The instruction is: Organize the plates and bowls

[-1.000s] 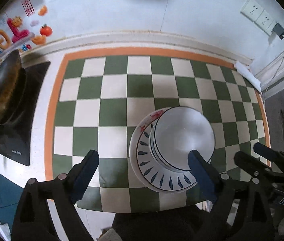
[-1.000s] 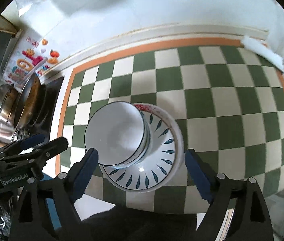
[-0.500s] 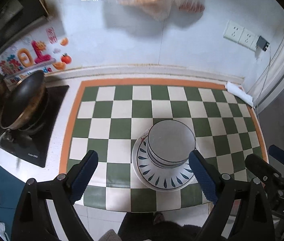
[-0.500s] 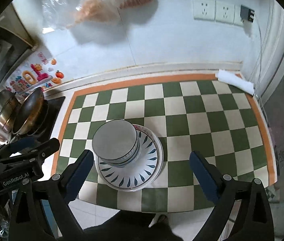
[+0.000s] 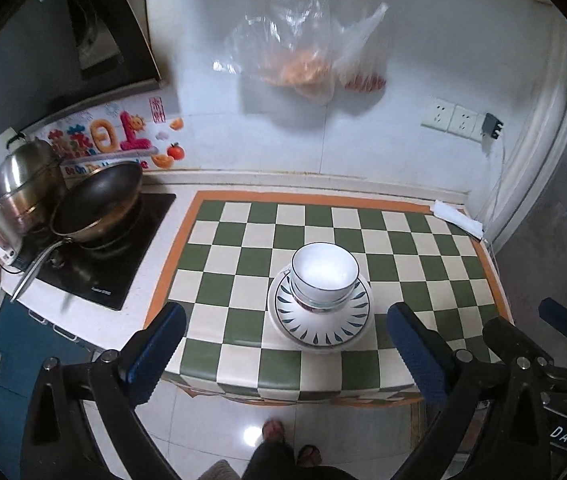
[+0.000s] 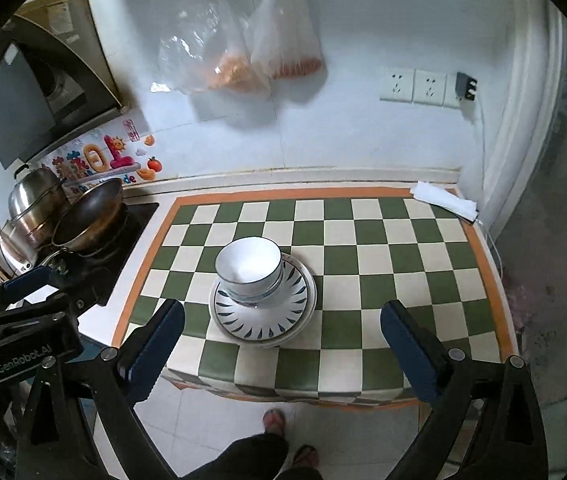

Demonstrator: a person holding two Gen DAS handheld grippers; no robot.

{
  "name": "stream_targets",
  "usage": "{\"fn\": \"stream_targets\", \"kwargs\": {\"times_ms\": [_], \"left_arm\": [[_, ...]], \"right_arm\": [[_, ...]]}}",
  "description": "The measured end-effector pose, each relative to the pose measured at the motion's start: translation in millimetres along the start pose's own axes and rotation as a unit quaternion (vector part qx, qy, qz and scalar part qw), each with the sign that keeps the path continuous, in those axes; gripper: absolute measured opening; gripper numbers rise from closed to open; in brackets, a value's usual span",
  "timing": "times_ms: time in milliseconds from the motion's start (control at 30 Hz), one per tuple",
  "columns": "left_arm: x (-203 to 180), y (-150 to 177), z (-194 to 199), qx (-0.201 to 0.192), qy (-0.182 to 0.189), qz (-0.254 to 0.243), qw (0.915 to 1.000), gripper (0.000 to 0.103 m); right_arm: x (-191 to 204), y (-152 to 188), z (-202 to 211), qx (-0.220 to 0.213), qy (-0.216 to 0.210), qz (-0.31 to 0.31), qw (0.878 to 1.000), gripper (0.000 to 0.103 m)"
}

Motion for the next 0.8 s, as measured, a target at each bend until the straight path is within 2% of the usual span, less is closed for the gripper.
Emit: {"fn": "stream_targets", "kwargs": {"times_ms": [433, 800], "left_arm": [[10.1, 50.2, 78.3, -0.022, 0.004, -0.017, 0.9996, 0.103], [38.9, 78.5, 108.9, -0.023, 0.013, -0.016, 0.9995, 0.103]], "right_arm": [[12.8, 51.7, 106.5, -0.046, 0.025, 0.001, 0.999, 0.101], [39.9, 89.8, 149.5, -0.051, 0.045, -0.004, 0.998, 0.101]]}}
Point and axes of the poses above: each gripper's, at about its wrist camera, not at the fingertips, and z roughly against the way its jaws point, x to its left, y to its underside, the point moved 7 cm from there along -z, roughly the way its jaws point, and after that the axes turned 3 degrees about z, right-handed, at the moved point
